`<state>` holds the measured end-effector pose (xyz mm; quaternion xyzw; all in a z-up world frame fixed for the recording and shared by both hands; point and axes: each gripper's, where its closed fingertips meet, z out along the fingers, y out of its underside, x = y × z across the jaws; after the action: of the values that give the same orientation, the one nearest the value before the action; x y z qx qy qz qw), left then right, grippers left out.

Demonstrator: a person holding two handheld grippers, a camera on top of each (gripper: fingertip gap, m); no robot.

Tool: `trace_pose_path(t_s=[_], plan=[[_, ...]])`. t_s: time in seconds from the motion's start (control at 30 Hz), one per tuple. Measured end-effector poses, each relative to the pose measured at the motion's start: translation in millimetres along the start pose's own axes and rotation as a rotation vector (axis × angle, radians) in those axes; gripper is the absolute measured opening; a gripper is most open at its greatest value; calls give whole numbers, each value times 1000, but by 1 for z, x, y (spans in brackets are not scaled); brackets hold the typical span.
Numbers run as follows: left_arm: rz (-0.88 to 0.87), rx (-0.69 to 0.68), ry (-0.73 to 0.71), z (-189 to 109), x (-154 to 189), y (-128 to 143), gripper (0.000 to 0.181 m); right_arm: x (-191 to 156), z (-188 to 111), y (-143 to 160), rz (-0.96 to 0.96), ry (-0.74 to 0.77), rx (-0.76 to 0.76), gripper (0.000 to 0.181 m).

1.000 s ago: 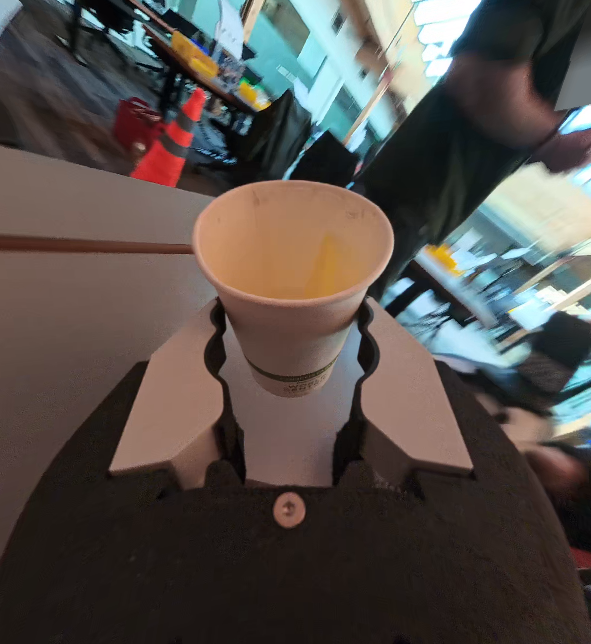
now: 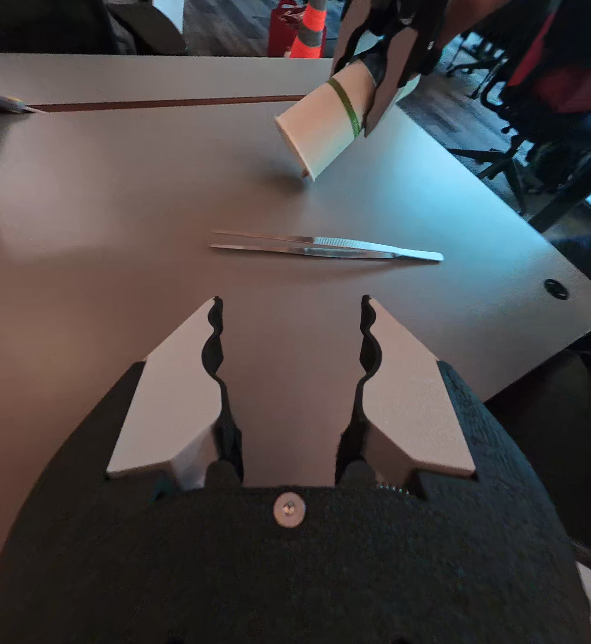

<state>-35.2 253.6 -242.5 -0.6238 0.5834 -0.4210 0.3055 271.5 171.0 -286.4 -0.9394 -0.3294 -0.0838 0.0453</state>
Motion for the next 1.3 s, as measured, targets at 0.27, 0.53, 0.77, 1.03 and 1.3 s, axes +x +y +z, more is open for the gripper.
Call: trace_pose_path(t_s=[0.27,0.53,0.77,1.03,1.3], plan=[[-27,19,73,2,7,1,80,-7,-26,13,-61,23,36,74],[2,56,101,4,11,-3,80,-15,-46,23,70,-29,216,74],[17,127,307,31,25,-40,76,-19,-77,-20,52,-44,556,73],[-181,177,650,29,45,-163,48,-79,-138,-74,-322,499,968,74],[107,92,752,17,120,-166,39,-108,-181,-75,-271,636,1214,74]])
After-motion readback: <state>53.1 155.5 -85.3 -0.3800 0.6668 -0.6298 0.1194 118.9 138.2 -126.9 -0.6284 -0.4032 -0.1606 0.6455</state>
